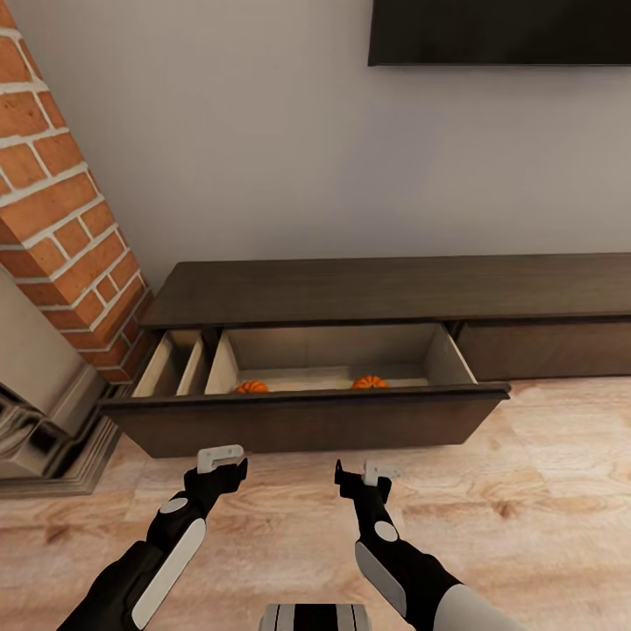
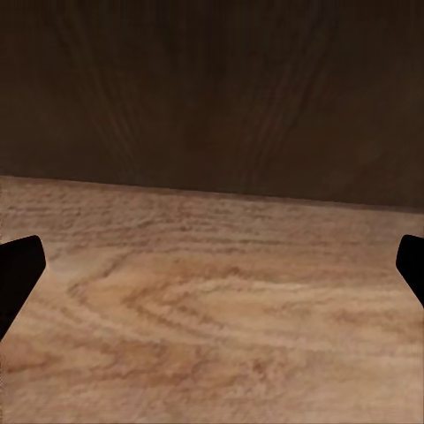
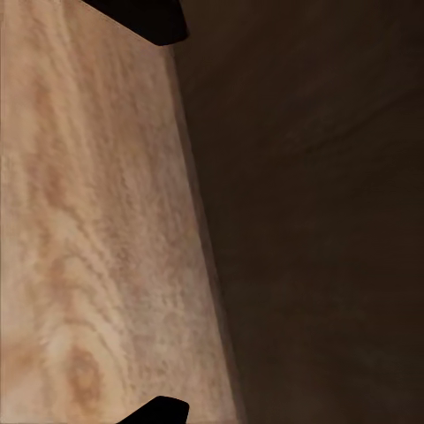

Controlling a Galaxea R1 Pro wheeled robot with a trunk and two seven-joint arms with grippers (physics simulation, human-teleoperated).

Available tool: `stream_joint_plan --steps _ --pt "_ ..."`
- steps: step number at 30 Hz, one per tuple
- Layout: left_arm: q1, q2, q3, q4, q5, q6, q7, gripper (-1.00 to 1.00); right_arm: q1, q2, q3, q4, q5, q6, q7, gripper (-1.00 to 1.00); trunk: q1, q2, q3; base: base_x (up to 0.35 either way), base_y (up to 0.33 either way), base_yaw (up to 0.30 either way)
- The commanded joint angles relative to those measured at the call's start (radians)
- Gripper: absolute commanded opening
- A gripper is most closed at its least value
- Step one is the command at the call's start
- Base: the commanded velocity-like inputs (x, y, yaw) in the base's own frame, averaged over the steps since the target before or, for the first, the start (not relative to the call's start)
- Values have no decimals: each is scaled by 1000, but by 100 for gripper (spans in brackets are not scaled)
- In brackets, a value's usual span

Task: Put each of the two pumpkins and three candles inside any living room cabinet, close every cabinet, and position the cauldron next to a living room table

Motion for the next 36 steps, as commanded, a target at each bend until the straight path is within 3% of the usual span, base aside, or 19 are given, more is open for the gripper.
stream_joint_plan --steps 1,28,33,36 --pt "-1 1 -3 -1 9 1 10 100 -1 -1 8 0 -10 -7 -6 100 0 0 -1 126 63 0" --pt "-1 3 -2 -4 11 1 8 100 -1 -1 8 6 -10 -7 -6 100 0 0 -1 22 4 0" --pt "1 3 -2 -4 11 0 6 100 -1 -2 8 6 -10 -7 -6 100 2 -2 -20 0 0 0" --pt "1 3 -3 -4 11 0 5 100 -1 -2 8 6 -9 -7 -6 100 2 -2 -20 0 0 0"
